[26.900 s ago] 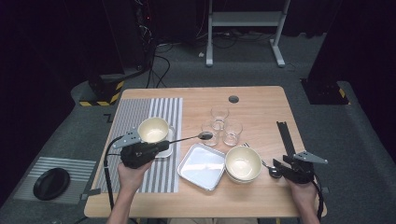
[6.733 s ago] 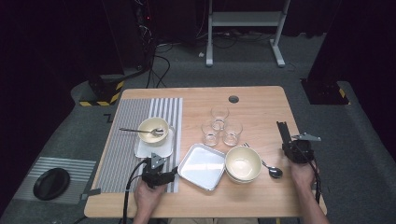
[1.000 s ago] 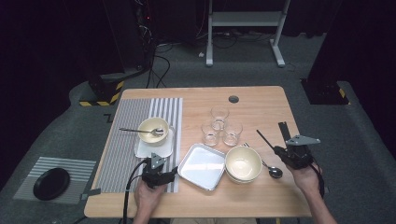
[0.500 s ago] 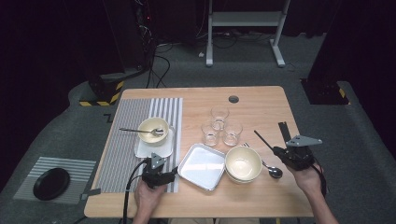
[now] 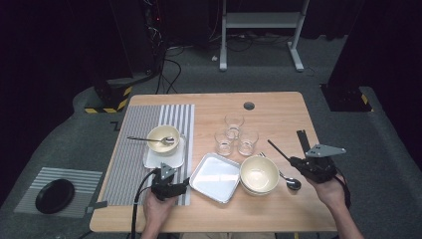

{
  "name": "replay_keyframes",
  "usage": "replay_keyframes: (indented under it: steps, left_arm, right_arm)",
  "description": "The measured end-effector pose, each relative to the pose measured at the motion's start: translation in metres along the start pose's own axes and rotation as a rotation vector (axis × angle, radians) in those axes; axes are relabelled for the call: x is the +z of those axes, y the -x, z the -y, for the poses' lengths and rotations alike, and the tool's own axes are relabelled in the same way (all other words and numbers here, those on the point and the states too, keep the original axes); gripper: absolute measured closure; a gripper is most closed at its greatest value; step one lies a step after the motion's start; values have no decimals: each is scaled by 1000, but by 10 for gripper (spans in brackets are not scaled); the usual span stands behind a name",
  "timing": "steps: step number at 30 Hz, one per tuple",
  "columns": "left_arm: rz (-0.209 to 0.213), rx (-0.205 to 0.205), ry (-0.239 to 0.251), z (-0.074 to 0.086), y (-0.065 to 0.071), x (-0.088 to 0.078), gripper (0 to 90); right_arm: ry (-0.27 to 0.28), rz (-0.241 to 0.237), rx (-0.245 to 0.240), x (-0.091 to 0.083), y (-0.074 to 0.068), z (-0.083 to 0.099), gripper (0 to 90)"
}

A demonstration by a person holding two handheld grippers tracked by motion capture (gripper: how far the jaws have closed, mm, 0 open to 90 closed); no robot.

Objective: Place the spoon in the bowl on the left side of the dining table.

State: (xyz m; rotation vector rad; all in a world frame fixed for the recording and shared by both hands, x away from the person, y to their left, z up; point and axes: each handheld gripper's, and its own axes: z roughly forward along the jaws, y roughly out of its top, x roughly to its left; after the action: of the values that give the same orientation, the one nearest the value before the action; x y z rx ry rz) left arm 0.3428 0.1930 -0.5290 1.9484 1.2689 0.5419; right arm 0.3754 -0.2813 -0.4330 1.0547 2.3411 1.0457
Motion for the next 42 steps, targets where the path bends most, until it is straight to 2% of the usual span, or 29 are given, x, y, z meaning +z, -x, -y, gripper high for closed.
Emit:
replay_keyframes:
  steps: [1, 12, 15, 20, 21, 26, 27, 29, 32, 34, 35, 36, 40, 41, 42]
  left_arm:
    - [10, -15, 5, 0, -1, 0, 270]
    - [14, -22, 4, 0, -1, -1, 264]
    - [14, -22, 4, 0, -1, -1, 265]
    - [7, -27, 6, 0, -1, 0, 265]
    - [11, -27, 4, 0, -1, 0, 265]
    - [5, -29, 8, 0, 0, 0, 263]
    - [-4, -5, 1, 0, 1, 0, 263]
    - [-18, 4, 4, 1, 1, 0, 264]
    - [-13, -1, -7, 1, 1, -1, 265]
    - [-7, 0, -9, 0, 1, -2, 266]
    - [-5, -25, -6, 1, 2, -2, 266]
    - [-2, -4, -13, 1, 0, -3, 267]
    - [18, -12, -16, 1, -2, -6, 286]
    - [31, -18, -19, 1, -3, -7, 289]
    - [36, -16, -21, 1, -4, -8, 295]
  right_arm:
    - [1, -4, -15, -1, 0, -1, 861]
    - [4, -33, -44, -5, -6, -8, 861]
    - [12, -40, -70, -6, -7, -11, 860]
    - [4, -52, -71, -6, -11, -14, 860]
    - [9, -58, -87, -6, -11, -15, 860]
    - [7, -71, -108, -7, -13, -17, 860]
    - [8, -77, -115, -8, -14, -19, 860]
    - [2, -82, -109, -8, -15, -19, 860]
    - [8, -91, -134, -8, -15, -22, 860]
    - [15, -101, -131, -8, -17, -23, 860]
    - [15, -104, -136, -7, -18, -24, 860]
    - [6, -111, -145, -7, -18, -24, 860]
    - [5, -135, -157, -6, -22, -26, 860]
    - [15, -137, -173, -6, -21, -27, 860]
    - [5, -147, -155, -6, -24, -28, 860]
